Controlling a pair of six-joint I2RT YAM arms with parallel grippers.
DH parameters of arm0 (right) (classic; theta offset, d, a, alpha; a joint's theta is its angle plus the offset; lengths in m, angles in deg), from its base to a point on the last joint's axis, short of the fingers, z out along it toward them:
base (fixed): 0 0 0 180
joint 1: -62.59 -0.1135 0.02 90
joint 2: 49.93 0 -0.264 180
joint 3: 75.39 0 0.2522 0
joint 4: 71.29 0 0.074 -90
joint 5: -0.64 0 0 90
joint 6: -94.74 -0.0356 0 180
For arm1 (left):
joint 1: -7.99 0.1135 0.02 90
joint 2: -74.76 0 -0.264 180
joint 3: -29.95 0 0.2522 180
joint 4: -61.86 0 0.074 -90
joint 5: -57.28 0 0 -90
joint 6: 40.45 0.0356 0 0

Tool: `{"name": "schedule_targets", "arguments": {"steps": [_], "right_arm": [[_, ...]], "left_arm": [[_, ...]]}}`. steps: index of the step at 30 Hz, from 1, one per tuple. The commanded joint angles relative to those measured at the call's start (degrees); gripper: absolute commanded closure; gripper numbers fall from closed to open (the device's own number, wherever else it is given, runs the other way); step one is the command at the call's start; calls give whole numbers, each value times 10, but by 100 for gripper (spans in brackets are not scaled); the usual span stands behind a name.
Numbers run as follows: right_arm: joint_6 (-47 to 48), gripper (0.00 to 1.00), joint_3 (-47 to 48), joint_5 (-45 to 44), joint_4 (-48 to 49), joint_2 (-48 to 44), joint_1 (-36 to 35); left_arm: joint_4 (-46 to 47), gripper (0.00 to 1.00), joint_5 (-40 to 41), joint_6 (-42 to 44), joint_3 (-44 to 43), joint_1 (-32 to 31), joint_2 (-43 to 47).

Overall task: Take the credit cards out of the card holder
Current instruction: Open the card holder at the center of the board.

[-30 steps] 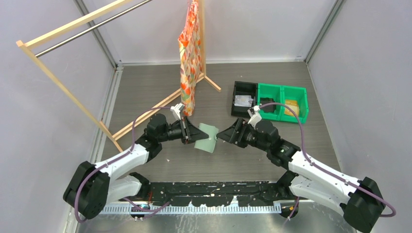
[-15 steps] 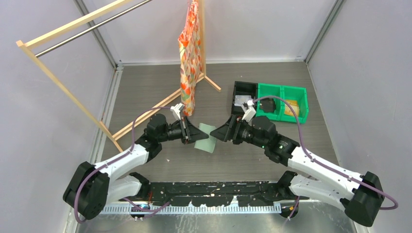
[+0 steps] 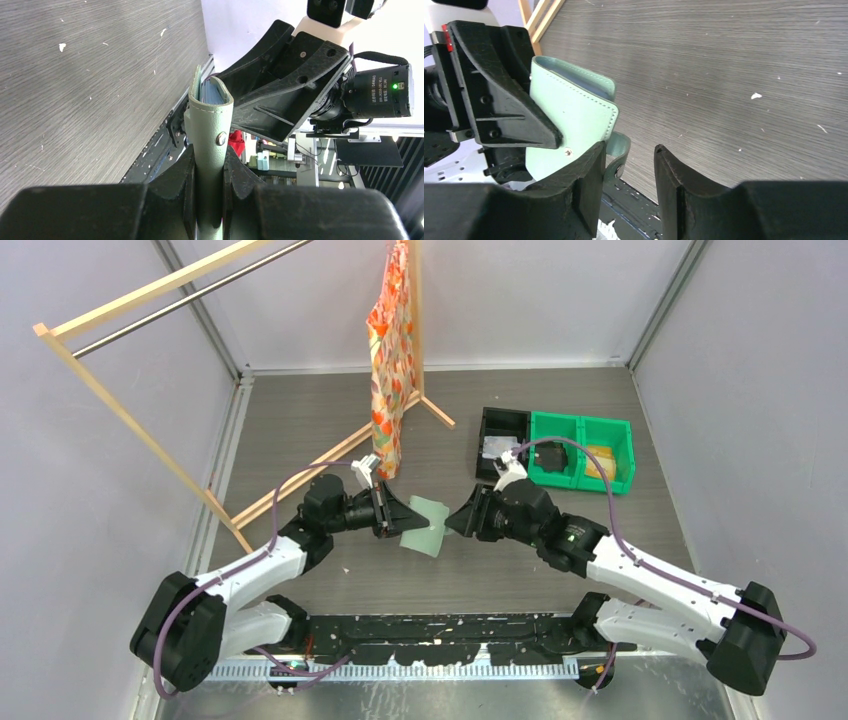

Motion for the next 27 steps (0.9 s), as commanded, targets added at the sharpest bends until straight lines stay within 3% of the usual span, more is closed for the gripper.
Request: {"name": "schedule_targets", "arguments": {"steps": [1,9,16,19,21,25,26,27], "right_arm": [[8,56,2,-34,-23,-24,-2],[-5,59,-9,-8,10,-21,-1],[-26,73,-20,22,48,-9,-2],[-28,85,-22,22,47,-12,-2],[-27,99,-21,15,37,-16,-2],[-27,99,-22,-34,-9,-25,-2],[-28,99,-24,-46,-20,-27,-1],[-28,99,-26,-54,-29,-27,-2]], "left_arm": [[16,99,-9,13,-30,2,9],[14,99,-8,12,-32,2,10],[11,99,-6,13,-33,3,13],[11,99,-4,14,-32,2,11],[11,100,-3,15,-30,2,8],[-4,99,4,34,-24,2,-1],[-31,91,7,47,-27,3,-5],[-64,75,13,64,-31,2,-9]]}}
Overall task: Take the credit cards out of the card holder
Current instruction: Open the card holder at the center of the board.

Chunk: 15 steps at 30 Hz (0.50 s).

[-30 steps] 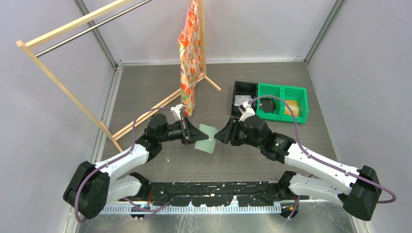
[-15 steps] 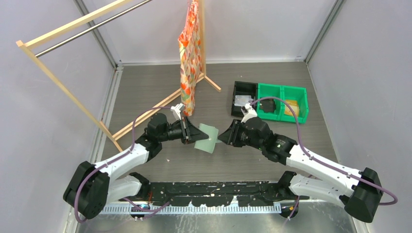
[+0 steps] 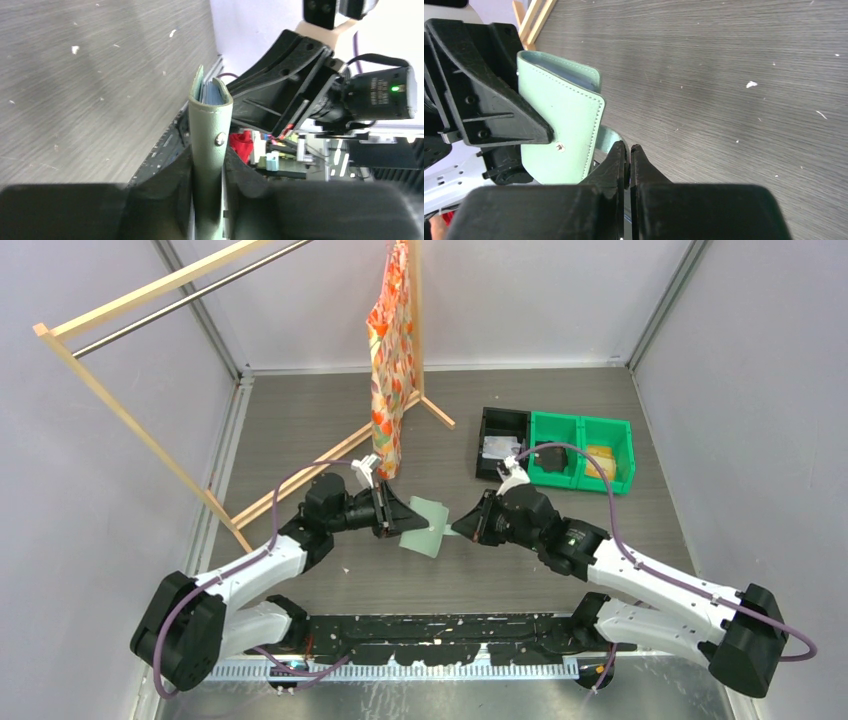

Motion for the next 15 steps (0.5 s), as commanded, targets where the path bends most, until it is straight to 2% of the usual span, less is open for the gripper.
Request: {"name": "schedule_targets", "arguments": {"steps": [1,2,4,5,9,15], "right_arm": [[-2,99,-4,-55,-37,-16,-2],[-1,99,-7,-59,-41,-13,-2],[0,99,-13,-61,-45,4,-2],[0,99,-18,-61,-42,12,-2],[-11,99,-37,-49,-12,48,-2],[-9,99,-24,-42,-2,54,-2]], "left_arm": [[-78,56,19,60,-26,3,-11],[-102,38,29,70,-24,3,-13],[-142,18,57,90,-19,2,-9],[-175,13,82,103,-21,2,-3],[-284,9,145,142,-36,2,18],[-337,15,160,167,-44,3,37]]}}
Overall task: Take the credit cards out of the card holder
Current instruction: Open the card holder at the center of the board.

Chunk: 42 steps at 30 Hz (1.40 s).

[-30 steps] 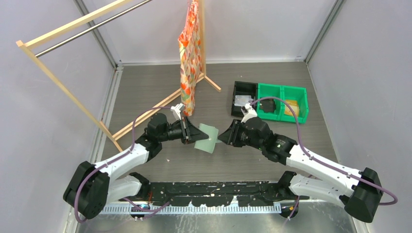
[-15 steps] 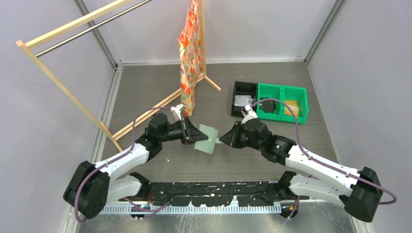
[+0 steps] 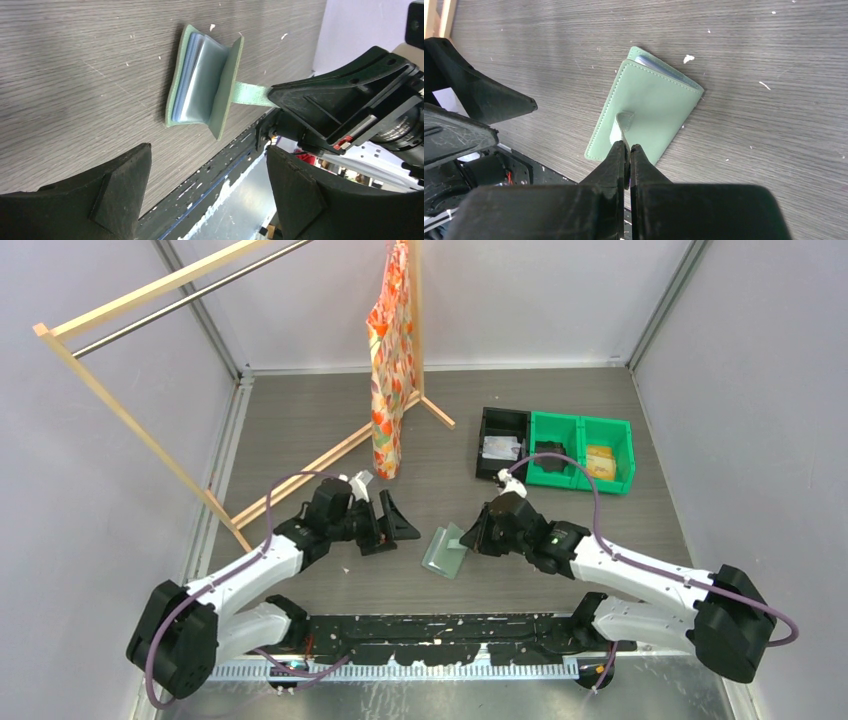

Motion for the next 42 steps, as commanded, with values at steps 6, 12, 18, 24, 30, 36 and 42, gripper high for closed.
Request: {"name": "schedule_targets", "arguments": {"steps": [6,12,18,24,30,36,42], "right_arm": [[0,99,14,-6,12,-1,-1],[6,99,-2,-58,-82,-70,-2],[-4,99,-30,-104,-179,-123,-2],[-42,99,-44,-125,-231,-101,-2],[-73,99,-49,-139,-253,-61,-2],[-102,99,-36,-167,-281,10,-2],[-118,99,-28,-181,-282,45,-3]], "left_arm": [[-4,19,-21,32,-10,0,-29],[23,26,-13,22,-28,-25,-68],[19,29,11,34,-63,-52,-123],[8,30,44,43,-101,-91,-194],[-5,32,76,43,-119,-104,-219],[-12,33,79,49,-123,-104,-213],[-9,32,63,59,-127,-105,-227]]}}
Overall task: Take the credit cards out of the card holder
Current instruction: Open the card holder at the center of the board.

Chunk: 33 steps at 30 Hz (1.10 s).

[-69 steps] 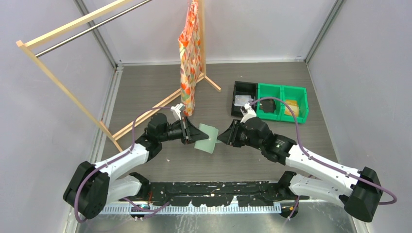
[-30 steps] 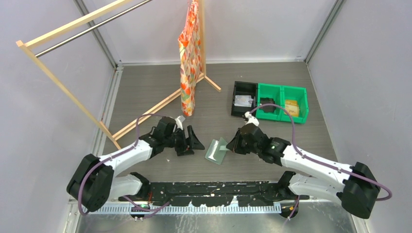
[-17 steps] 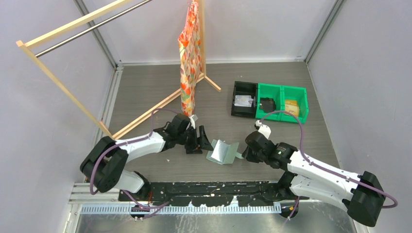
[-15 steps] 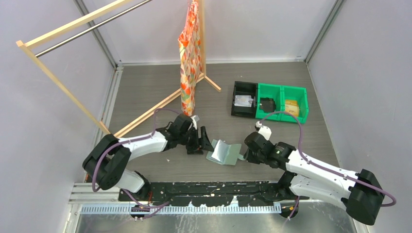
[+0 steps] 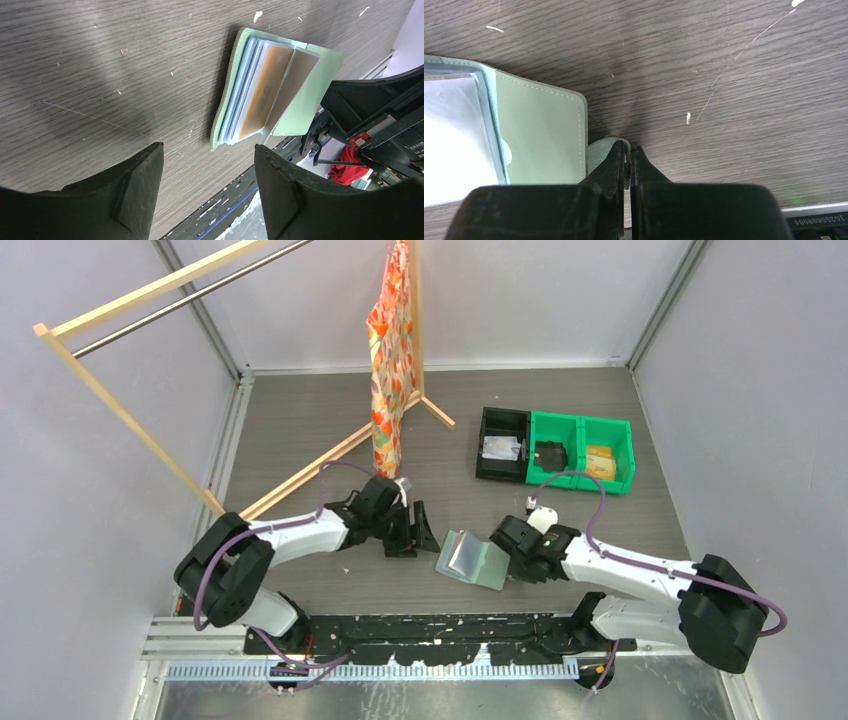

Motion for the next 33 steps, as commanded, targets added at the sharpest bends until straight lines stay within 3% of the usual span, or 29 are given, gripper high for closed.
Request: {"name": "schedule_targets", "arguments": {"steps": [1,13,33], "right_arm": [[-28,99,1,-38,-15,8,-1],[-33,99,0,-39,-14,5,-1],[-34,99,-3,-40,-13,2,-2]], "left_arm": [[3,32,-15,23,-29,-3,-15],[71,41,-63,-6,-49,-31,-100],[270,71,-147,-109,-34,-34,-146]]}}
